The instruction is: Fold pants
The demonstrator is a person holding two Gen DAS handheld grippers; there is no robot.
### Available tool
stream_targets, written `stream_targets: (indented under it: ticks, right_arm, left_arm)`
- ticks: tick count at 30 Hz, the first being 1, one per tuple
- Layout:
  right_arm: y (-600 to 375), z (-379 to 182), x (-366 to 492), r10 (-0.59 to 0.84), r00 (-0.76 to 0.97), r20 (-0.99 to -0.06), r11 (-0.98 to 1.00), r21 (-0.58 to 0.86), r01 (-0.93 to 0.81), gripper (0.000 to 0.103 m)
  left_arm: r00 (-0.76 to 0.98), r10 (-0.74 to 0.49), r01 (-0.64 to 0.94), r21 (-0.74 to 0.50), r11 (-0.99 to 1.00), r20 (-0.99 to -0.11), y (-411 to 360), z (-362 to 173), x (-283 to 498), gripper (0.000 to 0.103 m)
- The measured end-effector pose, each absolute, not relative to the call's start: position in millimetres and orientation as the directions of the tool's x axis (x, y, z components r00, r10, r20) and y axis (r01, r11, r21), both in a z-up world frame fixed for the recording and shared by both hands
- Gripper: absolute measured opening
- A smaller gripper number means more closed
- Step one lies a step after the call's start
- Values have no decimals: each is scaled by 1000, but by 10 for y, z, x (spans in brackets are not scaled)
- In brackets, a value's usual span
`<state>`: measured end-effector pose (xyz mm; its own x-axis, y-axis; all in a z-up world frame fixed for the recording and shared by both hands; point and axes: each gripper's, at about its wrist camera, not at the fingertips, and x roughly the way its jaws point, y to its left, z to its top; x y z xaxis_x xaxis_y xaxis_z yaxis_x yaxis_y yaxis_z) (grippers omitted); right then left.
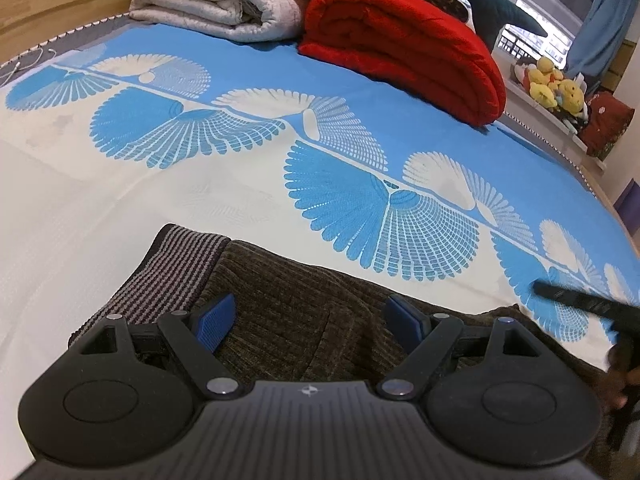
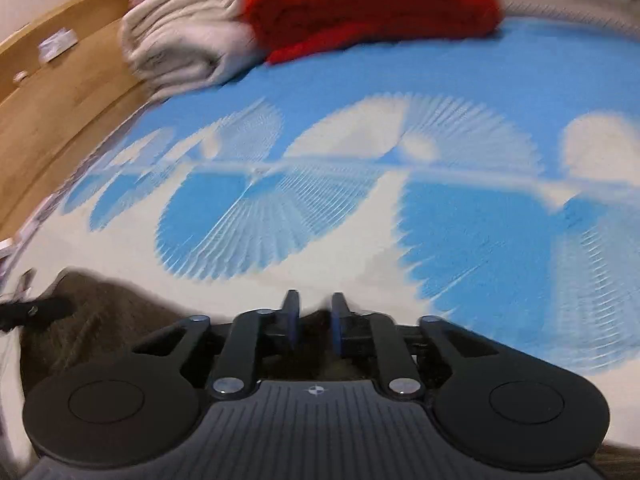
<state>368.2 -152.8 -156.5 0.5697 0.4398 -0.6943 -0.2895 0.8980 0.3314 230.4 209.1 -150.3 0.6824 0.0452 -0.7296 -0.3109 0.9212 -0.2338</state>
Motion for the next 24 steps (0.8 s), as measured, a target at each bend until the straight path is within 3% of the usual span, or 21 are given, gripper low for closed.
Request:
stream_targets:
  ticks: [3,7,9,12,15,22,24]
  right_arm:
    - [-1773,-1332,3689,379,631,-677,925,289,-245,31]
    - [-1891,-1171,3487,461,601,-653,887,334,-318,30]
    - [-1790,-1174,3336,514,553,-656,855,338,-394,12]
    - [-1545,-1321,3186,518,503,-691,839,297,-455,8]
    - [-1403,-1602,3271,407,524,-748,892,202,-405,0]
    - [-1575,-1675,3447,339,596,-728,935,189,-301,4]
    - [-1744,-1625,3436,422,575,-701,907,321,-273,6]
  left_arm:
    - [684,43,-315,-241,918,-729,2097,-1492,2306,86]
    - [684,46,-317,-240,918,-728,2089,-1492,2308,86]
    - [684,49,-316,-236,919,-728,2083,-1492,2306,86]
    - [685,50,-315,-233,920,-727,2075,-1493,2303,86]
    - [686,44,-314,-241,918,-726,2087,-1490,2301,86]
    - [686,27,-319,-267,909,-727,2125,-1451,2285,86]
    - [687,17,-318,-280,906,-726,2159,-1408,2250,86]
